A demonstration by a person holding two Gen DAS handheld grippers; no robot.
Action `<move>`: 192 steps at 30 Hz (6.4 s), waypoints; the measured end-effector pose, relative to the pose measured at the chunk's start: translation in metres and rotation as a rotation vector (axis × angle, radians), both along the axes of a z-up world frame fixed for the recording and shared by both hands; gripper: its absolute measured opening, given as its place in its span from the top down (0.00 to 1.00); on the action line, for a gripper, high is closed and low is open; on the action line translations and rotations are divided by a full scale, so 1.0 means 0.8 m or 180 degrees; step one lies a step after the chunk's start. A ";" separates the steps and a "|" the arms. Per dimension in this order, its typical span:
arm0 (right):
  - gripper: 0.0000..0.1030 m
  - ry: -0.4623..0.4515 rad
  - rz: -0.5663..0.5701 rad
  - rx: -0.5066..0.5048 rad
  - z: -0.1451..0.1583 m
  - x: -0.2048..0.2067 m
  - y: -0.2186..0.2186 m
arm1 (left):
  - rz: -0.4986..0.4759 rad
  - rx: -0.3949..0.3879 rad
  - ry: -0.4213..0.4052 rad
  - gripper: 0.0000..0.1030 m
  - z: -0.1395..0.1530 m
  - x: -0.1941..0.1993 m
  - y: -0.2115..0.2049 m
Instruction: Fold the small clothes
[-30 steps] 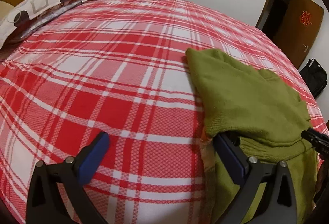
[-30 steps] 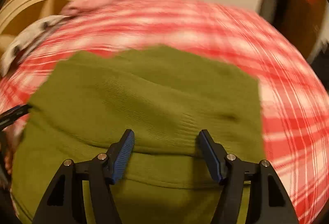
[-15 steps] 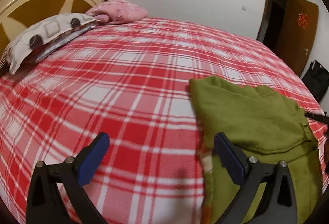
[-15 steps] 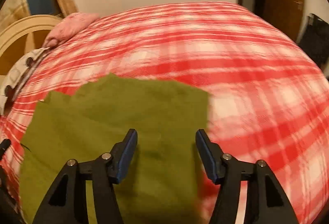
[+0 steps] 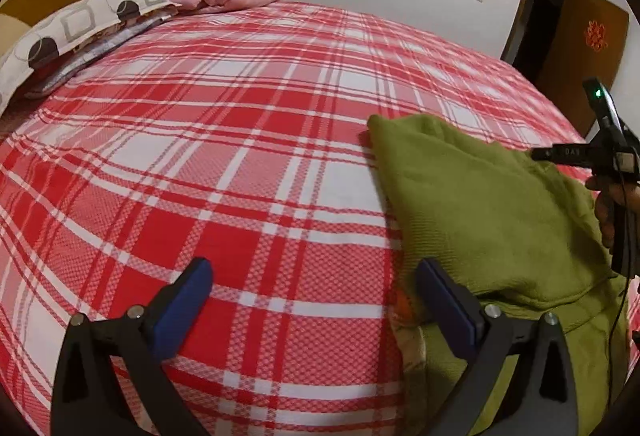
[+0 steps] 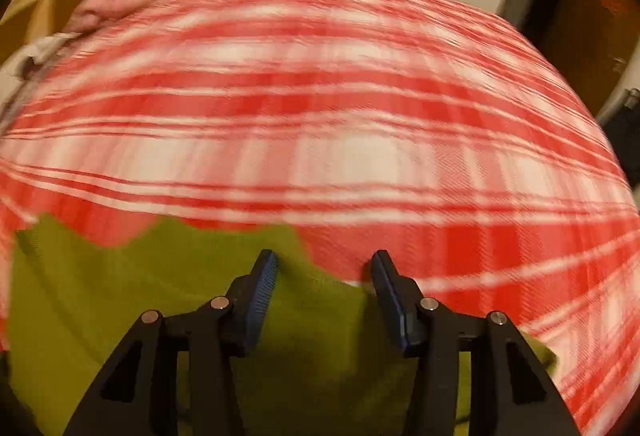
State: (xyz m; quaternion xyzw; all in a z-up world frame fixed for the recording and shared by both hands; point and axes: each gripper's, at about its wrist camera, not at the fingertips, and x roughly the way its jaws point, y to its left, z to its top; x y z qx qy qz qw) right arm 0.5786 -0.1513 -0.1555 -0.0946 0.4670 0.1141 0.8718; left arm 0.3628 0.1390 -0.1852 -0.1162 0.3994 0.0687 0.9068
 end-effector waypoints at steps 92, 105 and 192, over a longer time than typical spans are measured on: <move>0.55 0.0146 -0.0483 0.0629 -0.017 -0.631 -0.233 | -0.1111 -0.0282 0.0645 0.25 -0.016 -0.346 -0.131; 0.73 0.0279 -0.0492 0.0895 -0.034 -0.629 -0.239 | -0.1113 -0.0586 0.0635 0.25 -0.021 -0.349 -0.114; 0.91 -0.0857 -0.0355 0.1428 0.153 -0.247 -0.194 | -0.0779 -0.1330 -0.0735 0.96 0.106 -0.005 0.009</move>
